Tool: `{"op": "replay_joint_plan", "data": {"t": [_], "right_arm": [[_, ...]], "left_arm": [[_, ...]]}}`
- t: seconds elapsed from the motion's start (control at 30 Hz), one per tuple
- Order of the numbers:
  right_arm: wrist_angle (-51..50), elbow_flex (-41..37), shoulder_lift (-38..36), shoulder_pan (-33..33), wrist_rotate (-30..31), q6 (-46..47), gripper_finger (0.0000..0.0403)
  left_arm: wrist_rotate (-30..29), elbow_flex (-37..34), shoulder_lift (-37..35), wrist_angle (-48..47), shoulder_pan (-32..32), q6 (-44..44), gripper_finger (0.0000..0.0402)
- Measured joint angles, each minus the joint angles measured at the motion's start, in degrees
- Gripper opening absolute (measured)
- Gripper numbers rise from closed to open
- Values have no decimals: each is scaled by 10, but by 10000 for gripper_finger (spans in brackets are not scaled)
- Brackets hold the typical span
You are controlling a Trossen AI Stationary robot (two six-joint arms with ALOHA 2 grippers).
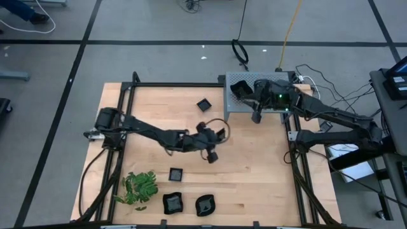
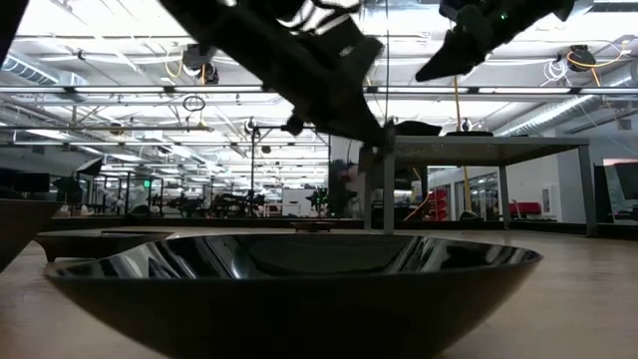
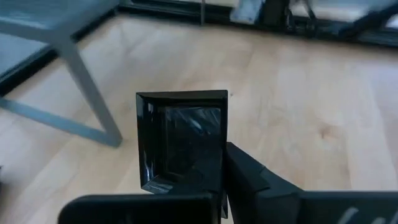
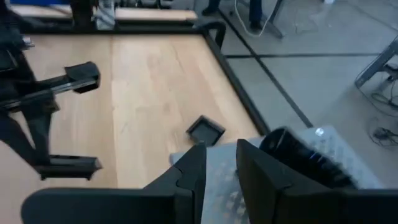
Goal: Pick & Place Mini shaped plates
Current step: Stack the black square plate on top of the black square plate on the shelf
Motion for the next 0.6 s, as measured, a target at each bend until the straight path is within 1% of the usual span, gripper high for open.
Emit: {"op": "replay_joint_plan", "data": {"t": [0.13,0.2,0.3,0.33,0.47,0.6], "right_arm": [[-2,-35,-1,35,39,32,75],[1,-50,-1,49,41,57,75],[1,-68,-1,72,41,82,75],[2,-72,0,79,42,89,75],[6,-84,-1,106,42,112,75],[7,-91,0,125,45,111,75]], "left_arm": [[12,87,63,-73,1,31,17],[10,128,93,-120,-2,45,10],[11,174,130,-159,-4,60,6],[11,188,144,-154,-4,66,8],[11,210,179,-153,-5,82,18],[13,209,196,-166,-1,62,7]]}}
